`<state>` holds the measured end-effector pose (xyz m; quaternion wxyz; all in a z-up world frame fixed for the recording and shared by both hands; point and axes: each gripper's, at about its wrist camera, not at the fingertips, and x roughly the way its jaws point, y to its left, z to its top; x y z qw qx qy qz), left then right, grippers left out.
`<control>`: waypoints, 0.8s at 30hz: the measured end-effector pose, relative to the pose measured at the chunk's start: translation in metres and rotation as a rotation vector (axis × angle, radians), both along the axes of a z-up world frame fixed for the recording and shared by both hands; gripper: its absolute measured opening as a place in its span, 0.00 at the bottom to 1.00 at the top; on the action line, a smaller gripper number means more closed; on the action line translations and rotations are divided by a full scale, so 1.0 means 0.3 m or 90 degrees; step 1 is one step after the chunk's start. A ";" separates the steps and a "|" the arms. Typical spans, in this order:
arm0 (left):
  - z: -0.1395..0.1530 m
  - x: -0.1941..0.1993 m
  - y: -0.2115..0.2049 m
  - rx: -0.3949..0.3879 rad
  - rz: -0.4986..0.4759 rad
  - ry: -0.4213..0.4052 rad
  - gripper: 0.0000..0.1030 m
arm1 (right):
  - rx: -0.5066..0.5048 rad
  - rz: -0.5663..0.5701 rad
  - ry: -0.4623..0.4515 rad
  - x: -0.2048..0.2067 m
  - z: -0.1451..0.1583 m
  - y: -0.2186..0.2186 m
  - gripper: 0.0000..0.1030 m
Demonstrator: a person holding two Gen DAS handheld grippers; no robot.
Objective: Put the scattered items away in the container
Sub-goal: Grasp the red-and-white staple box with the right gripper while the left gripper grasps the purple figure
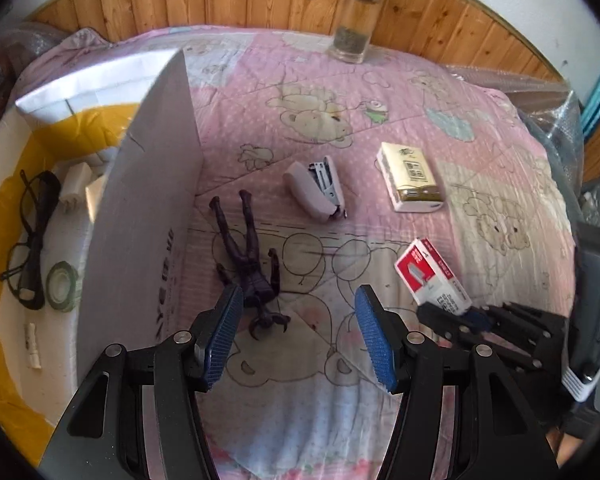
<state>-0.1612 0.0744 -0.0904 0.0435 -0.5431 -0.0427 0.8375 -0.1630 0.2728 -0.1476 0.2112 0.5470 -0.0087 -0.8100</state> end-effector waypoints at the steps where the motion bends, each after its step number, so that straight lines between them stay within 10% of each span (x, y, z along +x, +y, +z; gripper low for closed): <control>1: -0.029 -0.015 -0.001 -0.006 0.007 -0.007 0.59 | -0.017 -0.017 -0.003 -0.002 -0.012 0.018 0.24; 10: -0.124 -0.078 -0.005 -0.029 0.033 0.025 0.57 | -0.070 -0.046 -0.012 -0.072 0.001 0.006 0.23; 12: -0.127 -0.086 -0.017 -0.021 0.037 0.022 0.34 | -0.078 -0.038 -0.018 -0.054 0.005 0.004 0.16; 24: -0.064 -0.014 0.012 0.039 -0.003 0.021 0.32 | -0.108 -0.037 0.001 -0.038 0.057 0.013 0.15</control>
